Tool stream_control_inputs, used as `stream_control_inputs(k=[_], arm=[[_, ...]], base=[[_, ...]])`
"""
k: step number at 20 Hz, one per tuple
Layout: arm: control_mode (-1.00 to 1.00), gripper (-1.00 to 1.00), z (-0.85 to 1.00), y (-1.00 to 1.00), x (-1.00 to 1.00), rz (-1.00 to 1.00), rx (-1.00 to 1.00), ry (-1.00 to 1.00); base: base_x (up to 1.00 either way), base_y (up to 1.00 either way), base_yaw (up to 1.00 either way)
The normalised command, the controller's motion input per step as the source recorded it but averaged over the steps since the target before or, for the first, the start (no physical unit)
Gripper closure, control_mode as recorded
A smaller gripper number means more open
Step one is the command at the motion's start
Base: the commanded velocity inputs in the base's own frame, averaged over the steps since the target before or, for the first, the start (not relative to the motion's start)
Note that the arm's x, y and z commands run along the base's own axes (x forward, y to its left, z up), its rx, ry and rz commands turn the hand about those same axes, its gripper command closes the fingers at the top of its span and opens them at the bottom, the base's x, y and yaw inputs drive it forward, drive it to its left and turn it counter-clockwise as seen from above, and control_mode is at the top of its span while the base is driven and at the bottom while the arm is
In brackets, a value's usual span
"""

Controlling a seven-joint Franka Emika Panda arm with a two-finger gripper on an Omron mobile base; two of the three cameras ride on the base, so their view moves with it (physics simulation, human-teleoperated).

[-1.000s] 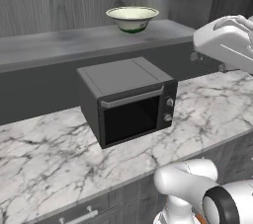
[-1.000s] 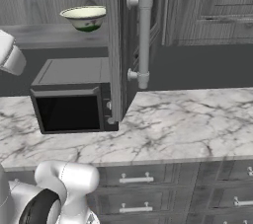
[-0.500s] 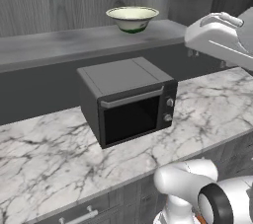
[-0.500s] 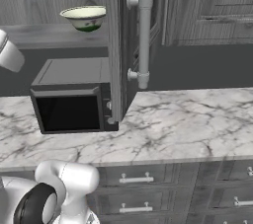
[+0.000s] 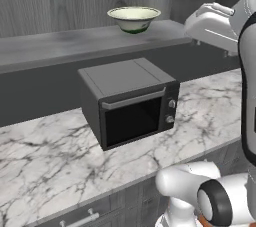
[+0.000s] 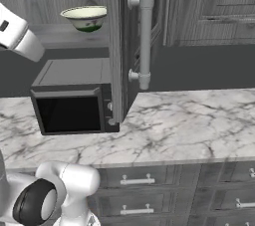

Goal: Move the bowls from the cabinet to the plates on the dining table.

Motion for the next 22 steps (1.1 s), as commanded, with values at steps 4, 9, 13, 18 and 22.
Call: stream_control_inputs(k=[4, 9, 13, 18, 22], arm=[[-1.0, -1.0, 0.0, -0.35, 0.35, -0.01, 0.0, 0.0], [-1.0, -1.0, 0.0, -0.18, 0.58, -0.05, 0.0, 0.0], [-1.0, -1.0, 0.0, -0.04, 0.66, -0.04, 0.0, 0.0], [-1.0, -1.0, 0.0, 0.0, 0.62, -0.07, 0.0, 0.0], [-1.0, -1.0, 0.01, 0.0, 0.48, -0.05, 0.01, 0.0]], base=[[0.0, 0.0, 0.0], [0.0, 0.0, 0.0], [0.0, 0.0, 0.0], [0.0, 0.0, 0.0], [0.0, 0.0, 0.0]])
